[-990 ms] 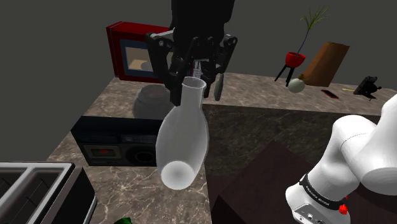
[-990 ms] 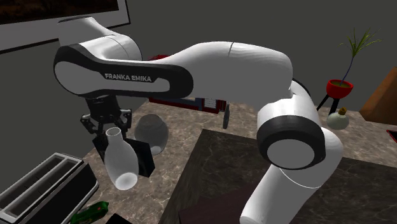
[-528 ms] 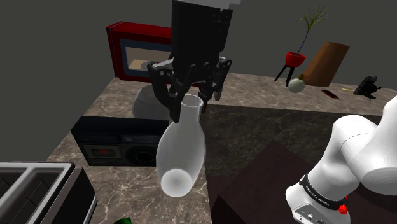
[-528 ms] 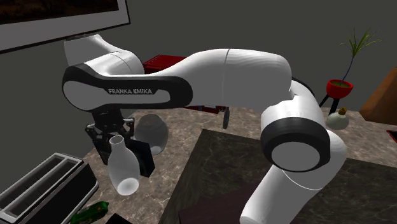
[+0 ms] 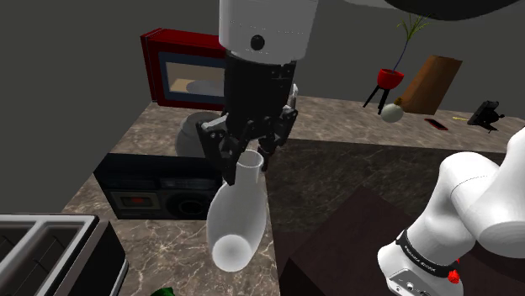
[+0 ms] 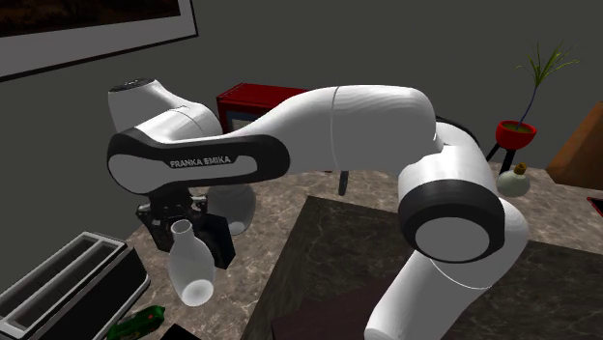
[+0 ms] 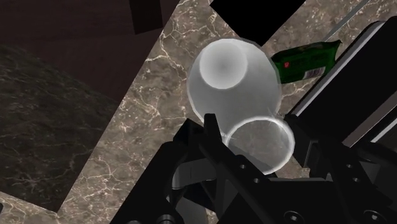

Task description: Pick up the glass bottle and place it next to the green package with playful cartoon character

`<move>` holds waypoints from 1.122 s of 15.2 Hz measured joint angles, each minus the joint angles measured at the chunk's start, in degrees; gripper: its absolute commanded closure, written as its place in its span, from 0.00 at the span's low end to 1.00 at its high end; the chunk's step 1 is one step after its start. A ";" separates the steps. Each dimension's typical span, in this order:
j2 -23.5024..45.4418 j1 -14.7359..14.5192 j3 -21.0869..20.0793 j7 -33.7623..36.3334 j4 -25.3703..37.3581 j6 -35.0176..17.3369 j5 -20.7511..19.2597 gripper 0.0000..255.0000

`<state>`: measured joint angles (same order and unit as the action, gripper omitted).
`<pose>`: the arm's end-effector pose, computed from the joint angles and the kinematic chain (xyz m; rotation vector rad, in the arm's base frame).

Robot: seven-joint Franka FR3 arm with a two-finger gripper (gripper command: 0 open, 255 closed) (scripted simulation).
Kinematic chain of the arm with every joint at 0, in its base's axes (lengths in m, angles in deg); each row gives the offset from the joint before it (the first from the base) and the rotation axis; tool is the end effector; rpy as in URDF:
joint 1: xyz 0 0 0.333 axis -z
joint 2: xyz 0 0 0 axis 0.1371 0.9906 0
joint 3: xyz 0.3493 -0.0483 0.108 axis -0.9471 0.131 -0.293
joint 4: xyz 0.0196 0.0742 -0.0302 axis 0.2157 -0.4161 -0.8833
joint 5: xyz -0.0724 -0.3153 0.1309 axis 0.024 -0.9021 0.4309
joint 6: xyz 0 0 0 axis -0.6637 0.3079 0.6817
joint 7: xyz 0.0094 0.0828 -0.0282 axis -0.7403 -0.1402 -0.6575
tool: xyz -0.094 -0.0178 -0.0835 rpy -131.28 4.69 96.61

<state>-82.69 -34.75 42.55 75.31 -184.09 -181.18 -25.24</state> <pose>0.2672 0.3785 0.6007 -3.1335 0.1518 -0.0143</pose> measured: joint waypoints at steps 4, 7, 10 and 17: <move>0.06 -0.05 -0.09 -0.08 -3.07 -3.12 0.04 1.00; -0.02 -0.14 -0.20 -0.05 -5.45 -5.43 0.12 1.00; 0.19 -0.18 -0.31 -0.04 -7.53 -7.69 0.10 1.00; 1.40 -0.30 -0.74 0.38 -11.65 -12.94 -0.25 1.00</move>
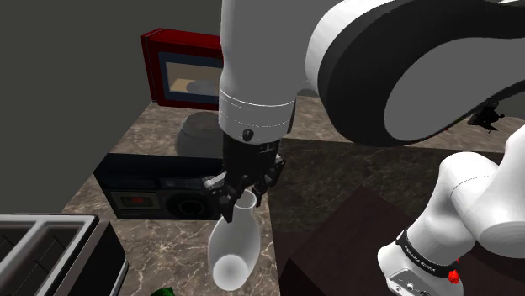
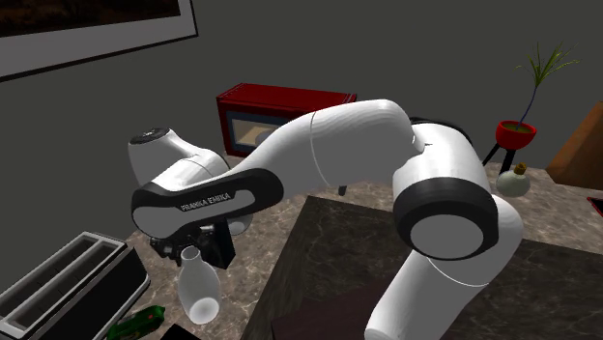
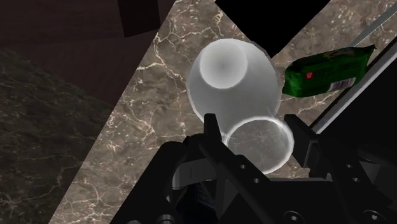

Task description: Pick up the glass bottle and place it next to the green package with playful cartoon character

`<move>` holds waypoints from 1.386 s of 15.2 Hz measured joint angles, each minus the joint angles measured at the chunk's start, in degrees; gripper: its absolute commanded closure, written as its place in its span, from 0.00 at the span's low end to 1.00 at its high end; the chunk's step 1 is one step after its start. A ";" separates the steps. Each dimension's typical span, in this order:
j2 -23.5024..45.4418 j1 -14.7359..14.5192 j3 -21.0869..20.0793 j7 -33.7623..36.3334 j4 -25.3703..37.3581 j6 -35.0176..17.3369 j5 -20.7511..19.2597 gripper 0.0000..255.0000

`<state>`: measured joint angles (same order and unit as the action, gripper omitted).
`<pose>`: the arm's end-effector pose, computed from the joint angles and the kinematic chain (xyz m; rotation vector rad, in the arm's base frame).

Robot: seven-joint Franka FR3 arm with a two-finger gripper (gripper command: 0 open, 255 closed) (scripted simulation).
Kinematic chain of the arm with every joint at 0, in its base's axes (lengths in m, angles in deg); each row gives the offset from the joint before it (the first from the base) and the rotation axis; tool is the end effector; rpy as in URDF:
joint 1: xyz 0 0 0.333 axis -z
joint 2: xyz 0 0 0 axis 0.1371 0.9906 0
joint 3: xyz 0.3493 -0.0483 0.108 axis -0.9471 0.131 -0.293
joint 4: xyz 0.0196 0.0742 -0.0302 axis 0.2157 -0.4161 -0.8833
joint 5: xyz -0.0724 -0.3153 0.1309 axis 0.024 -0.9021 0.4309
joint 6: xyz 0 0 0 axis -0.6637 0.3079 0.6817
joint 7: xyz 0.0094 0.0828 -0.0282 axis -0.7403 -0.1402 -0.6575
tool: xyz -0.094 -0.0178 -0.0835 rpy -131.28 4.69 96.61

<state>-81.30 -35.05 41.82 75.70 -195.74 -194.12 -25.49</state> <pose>0.2696 0.3808 0.5218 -3.1334 0.1524 -0.0144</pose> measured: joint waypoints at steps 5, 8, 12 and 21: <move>1.59 0.00 -0.31 0.45 -2.56 -4.00 -0.61 1.00; 1.56 -0.01 -0.32 0.43 -3.00 -4.44 -0.59 1.00; 1.55 -0.01 -0.32 0.43 -3.05 -4.51 -0.59 0.00; -0.10 -0.02 -0.04 0.02 -0.43 -0.51 0.06 0.00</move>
